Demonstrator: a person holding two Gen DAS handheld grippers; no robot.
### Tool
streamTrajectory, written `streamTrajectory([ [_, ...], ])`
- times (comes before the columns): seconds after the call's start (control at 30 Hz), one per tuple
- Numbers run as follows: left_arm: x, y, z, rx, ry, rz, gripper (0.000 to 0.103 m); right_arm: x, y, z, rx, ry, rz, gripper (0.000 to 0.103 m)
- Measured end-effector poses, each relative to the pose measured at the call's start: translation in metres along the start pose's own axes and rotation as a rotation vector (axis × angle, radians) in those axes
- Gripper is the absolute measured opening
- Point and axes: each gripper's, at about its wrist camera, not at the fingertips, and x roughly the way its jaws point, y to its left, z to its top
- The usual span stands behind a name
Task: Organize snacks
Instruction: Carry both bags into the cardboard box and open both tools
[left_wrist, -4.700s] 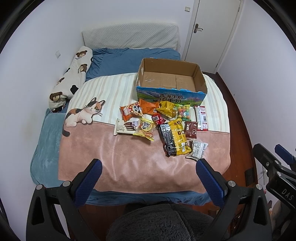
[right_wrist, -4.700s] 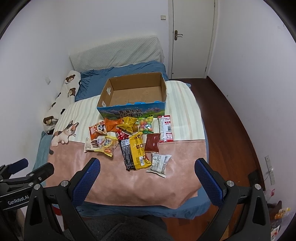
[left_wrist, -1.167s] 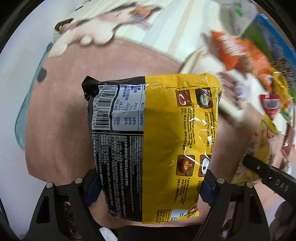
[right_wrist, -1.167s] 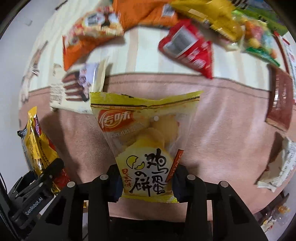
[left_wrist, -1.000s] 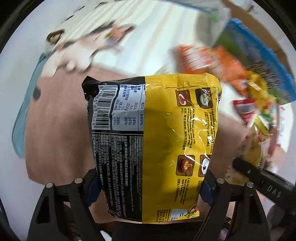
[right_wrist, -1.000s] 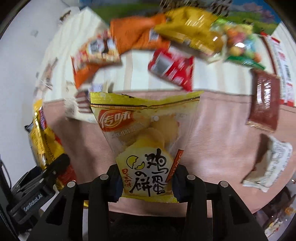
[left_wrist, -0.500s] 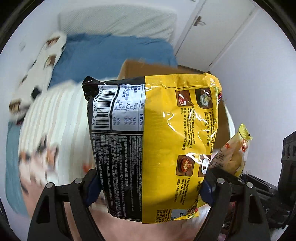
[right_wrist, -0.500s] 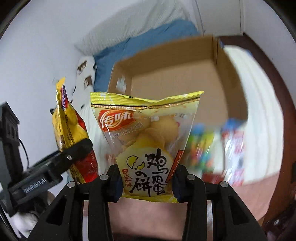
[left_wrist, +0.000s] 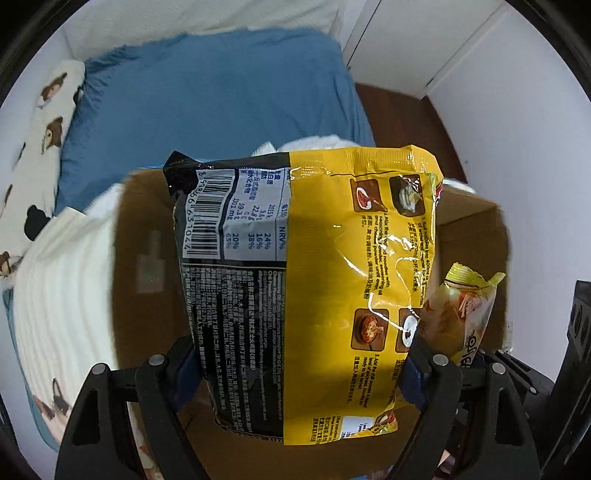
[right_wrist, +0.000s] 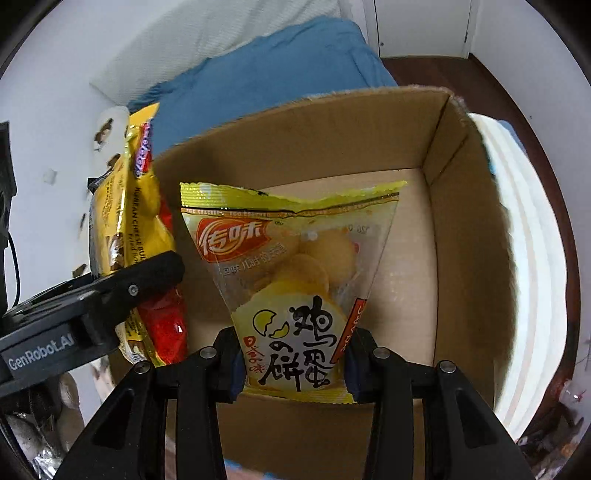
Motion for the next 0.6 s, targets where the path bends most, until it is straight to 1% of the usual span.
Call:
streamTrajectory([
  [0.1, 0.018, -0.001, 0.003, -0.005, 0.04, 0.008, 0.084, 0.015, -0.005, 0.002, -0.001, 0.032, -0.011, 0.044],
  [0.17, 0.031, 0.0, 0.007, -0.004, 0.065, 0.013, 0.084, 0.02, -0.003, -0.003, -0.006, 0.049, -0.02, 0.044],
  [0.2, 0.032, -0.003, 0.014, 0.0, 0.072, 0.013, 0.084, 0.024, -0.002, -0.002, -0.009, 0.057, -0.02, 0.044],
  [0.3, 0.041, -0.001, 0.016, 0.008, 0.095, 0.021, 0.085, 0.038, -0.004, -0.003, -0.023, 0.074, -0.03, 0.044],
  [0.37, 0.047, 0.001, 0.018, -0.003, 0.133, 0.023, 0.085, 0.051, -0.003, -0.005, -0.033, 0.099, -0.033, 0.045],
  [0.4, 0.049, 0.002, 0.015, -0.001, 0.148, 0.016, 0.085, 0.056, -0.003, -0.005, -0.021, 0.11, -0.028, 0.05],
  [0.43, 0.053, 0.002, 0.018, 0.003, 0.151, 0.02, 0.085, 0.056, -0.003, -0.011, -0.01, 0.118, -0.014, 0.062],
  [0.47, 0.052, 0.003, 0.017, -0.001, 0.144, 0.023, 0.085, 0.061, -0.004, -0.014, -0.014, 0.123, -0.022, 0.069],
  [0.5, 0.051, 0.005, 0.015, -0.004, 0.137, 0.026, 0.087, 0.075, -0.01, -0.014, -0.018, 0.119, -0.032, 0.081],
  [0.53, 0.05, 0.006, 0.016, -0.008, 0.139, 0.029, 0.088, 0.075, -0.009, -0.02, -0.022, 0.114, -0.031, 0.087],
  [0.57, 0.05, 0.008, 0.014, -0.012, 0.143, 0.029, 0.089, 0.073, -0.008, -0.026, -0.018, 0.118, -0.023, 0.088],
  [0.6, 0.05, 0.008, 0.015, -0.014, 0.145, 0.027, 0.092, 0.073, -0.007, -0.031, -0.008, 0.124, -0.019, 0.09],
])
